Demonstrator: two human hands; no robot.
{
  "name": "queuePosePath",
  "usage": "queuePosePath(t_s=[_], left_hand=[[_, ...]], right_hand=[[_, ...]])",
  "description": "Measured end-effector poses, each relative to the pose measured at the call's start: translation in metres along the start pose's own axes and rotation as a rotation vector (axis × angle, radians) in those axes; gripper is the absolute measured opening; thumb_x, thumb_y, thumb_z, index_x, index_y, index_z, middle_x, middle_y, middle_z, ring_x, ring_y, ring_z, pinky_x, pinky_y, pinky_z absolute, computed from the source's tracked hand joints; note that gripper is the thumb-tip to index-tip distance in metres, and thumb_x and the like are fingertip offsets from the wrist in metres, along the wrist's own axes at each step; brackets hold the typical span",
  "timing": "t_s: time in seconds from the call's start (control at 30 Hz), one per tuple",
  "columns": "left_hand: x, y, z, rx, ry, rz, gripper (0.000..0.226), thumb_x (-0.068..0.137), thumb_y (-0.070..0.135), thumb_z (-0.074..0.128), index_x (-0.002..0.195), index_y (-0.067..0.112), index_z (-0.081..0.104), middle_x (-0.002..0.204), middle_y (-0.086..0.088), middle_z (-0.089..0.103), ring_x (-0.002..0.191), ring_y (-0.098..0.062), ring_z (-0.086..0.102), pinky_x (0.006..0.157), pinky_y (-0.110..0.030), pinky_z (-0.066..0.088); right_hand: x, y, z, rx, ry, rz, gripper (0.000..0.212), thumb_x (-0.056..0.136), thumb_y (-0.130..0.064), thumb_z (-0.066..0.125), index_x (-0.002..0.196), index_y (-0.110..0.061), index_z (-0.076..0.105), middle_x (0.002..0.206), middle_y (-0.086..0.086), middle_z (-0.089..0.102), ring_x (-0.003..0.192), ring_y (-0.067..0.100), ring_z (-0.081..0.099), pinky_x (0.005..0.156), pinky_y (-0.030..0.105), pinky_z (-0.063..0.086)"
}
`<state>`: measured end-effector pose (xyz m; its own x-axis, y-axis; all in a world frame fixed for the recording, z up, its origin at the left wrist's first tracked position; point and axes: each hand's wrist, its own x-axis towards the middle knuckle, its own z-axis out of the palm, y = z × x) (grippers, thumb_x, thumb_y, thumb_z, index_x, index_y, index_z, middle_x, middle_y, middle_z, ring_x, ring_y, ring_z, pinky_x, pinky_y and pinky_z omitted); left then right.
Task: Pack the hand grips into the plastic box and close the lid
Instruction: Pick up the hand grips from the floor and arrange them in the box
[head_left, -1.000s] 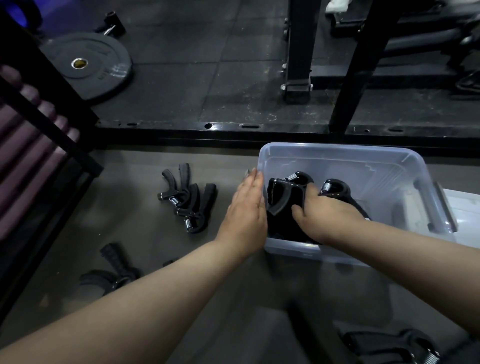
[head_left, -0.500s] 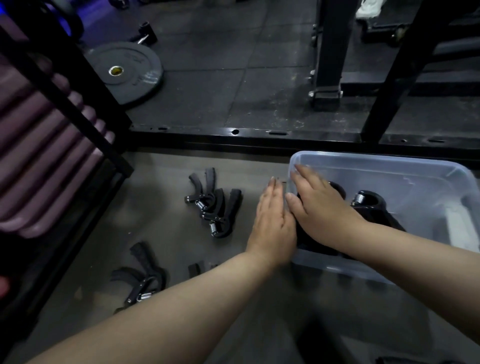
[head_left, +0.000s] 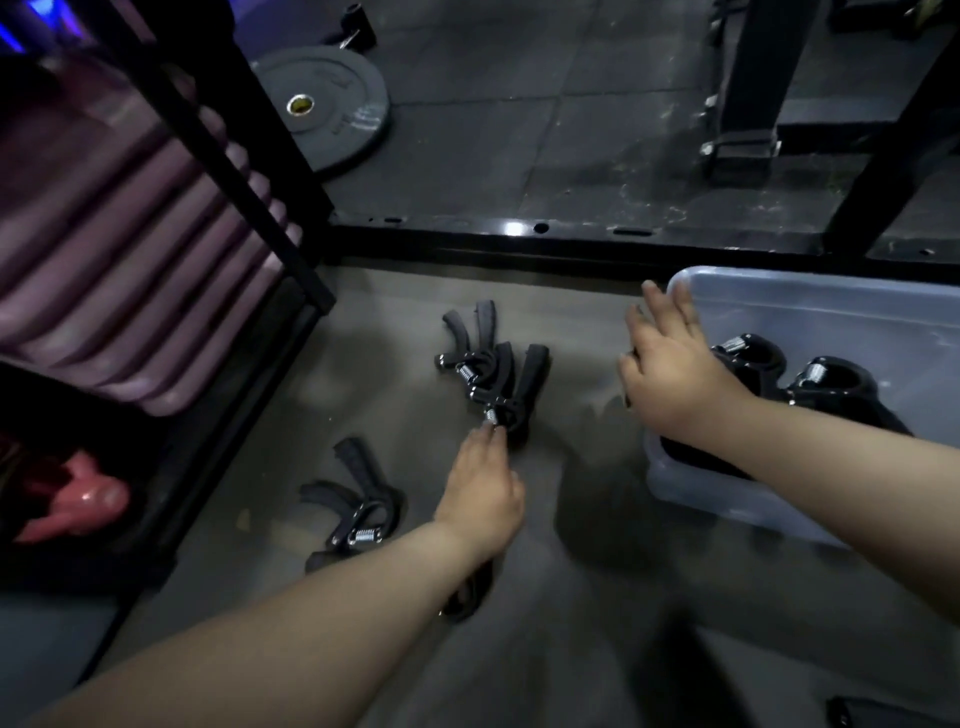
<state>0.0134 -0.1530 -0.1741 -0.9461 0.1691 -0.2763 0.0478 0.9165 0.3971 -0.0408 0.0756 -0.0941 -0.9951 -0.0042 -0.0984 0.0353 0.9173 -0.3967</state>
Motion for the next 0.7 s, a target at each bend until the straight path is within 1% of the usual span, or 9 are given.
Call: queuePosePath(t_s=[0.1,0.2,0.3,0.37,0.47,0.53,0.6,0.67,0.7], left_hand=[[-0.016,-0.038,-0.008,0.174,0.036,-0.117,0.058,0.09,0.023,0.05,0.143,0.005,0.036,0.149,-0.018,0.033,0.138,-0.034,0.029,0.118,-0.036,0.019],[-0.037,-0.065,-0.013,0.301,-0.022,-0.149,0.057,0.091,0.034,0.05,0.141,0.009,0.038,0.142,-0.015,0.038,0.132,-0.034,0.035,0.113,-0.038,0.024],[-0.058,-0.077,-0.015,0.351,-0.13,-0.159,0.063,0.094,0.048,0.047,0.145,0.015,0.032,0.146,-0.011,0.033,0.137,-0.032,0.03,0.116,-0.042,0.02],[-0.071,-0.079,-0.016,0.369,-0.187,-0.113,0.071,0.091,0.056,0.048,0.148,0.018,0.028,0.148,-0.009,0.03,0.139,-0.031,0.027,0.117,-0.043,0.016],[-0.09,-0.082,-0.015,0.402,-0.317,-0.042,0.093,0.082,0.066,0.056,0.153,0.019,0.017,0.154,-0.006,0.02,0.143,-0.029,0.02,0.118,-0.047,0.015],[-0.098,-0.088,-0.014,0.446,-0.384,-0.03,0.106,0.077,0.064,0.064,0.155,0.018,0.008,0.157,-0.004,0.012,0.144,-0.028,0.017,0.116,-0.048,0.018],[-0.1,-0.092,-0.015,0.518,-0.386,-0.008,0.099,0.081,0.048,0.068,0.154,0.017,0.009,0.155,-0.003,0.013,0.143,-0.027,0.021,0.113,-0.048,0.023],[-0.099,-0.093,-0.016,0.6,-0.339,0.031,0.073,0.087,0.034,0.063,0.146,0.017,0.024,0.147,-0.005,0.026,0.135,-0.029,0.032,0.108,-0.046,0.029],[-0.097,-0.092,-0.017,0.616,-0.323,0.033,0.06,0.089,0.032,0.06,0.139,0.017,0.032,0.141,-0.006,0.033,0.131,-0.03,0.038,0.105,-0.045,0.03]], right_hand=[[-0.002,-0.003,-0.001,-0.007,-0.013,0.002,0.06,0.101,-0.027,0.033,0.153,-0.004,0.015,0.162,0.008,-0.009,0.146,0.025,-0.023,0.12,0.04,-0.004],[-0.004,-0.003,-0.004,-0.009,-0.022,-0.005,0.06,0.101,-0.028,0.032,0.153,-0.004,0.015,0.162,0.008,-0.008,0.145,0.024,-0.024,0.12,0.041,-0.004],[-0.005,-0.004,-0.005,0.004,-0.026,0.009,0.059,0.101,-0.028,0.033,0.153,-0.005,0.015,0.162,0.007,-0.008,0.146,0.023,-0.023,0.12,0.042,-0.003],[-0.004,-0.005,-0.002,0.008,-0.003,0.01,0.059,0.101,-0.026,0.034,0.152,-0.002,0.017,0.162,0.01,-0.005,0.146,0.027,-0.021,0.12,0.042,-0.003],[-0.004,-0.004,0.004,0.001,0.024,0.017,0.061,0.098,-0.026,0.036,0.15,0.003,0.021,0.161,0.016,0.001,0.147,0.033,-0.014,0.121,0.044,-0.003],[-0.006,-0.005,0.004,0.0,0.005,0.028,0.063,0.098,-0.03,0.035,0.15,0.002,0.021,0.161,0.015,0.001,0.147,0.033,-0.013,0.121,0.044,-0.003],[-0.008,-0.007,0.002,0.008,-0.005,0.041,0.06,0.1,-0.027,0.037,0.151,0.0,0.019,0.162,0.012,0.0,0.147,0.033,-0.014,0.119,0.042,-0.003],[-0.01,-0.008,0.002,0.01,0.013,0.026,0.059,0.1,-0.023,0.038,0.151,0.0,0.02,0.162,0.012,0.0,0.147,0.034,-0.013,0.12,0.043,-0.002],[-0.011,-0.008,0.002,0.012,0.021,0.024,0.058,0.1,-0.023,0.038,0.15,0.001,0.02,0.162,0.012,0.0,0.147,0.034,-0.013,0.12,0.044,-0.001]])
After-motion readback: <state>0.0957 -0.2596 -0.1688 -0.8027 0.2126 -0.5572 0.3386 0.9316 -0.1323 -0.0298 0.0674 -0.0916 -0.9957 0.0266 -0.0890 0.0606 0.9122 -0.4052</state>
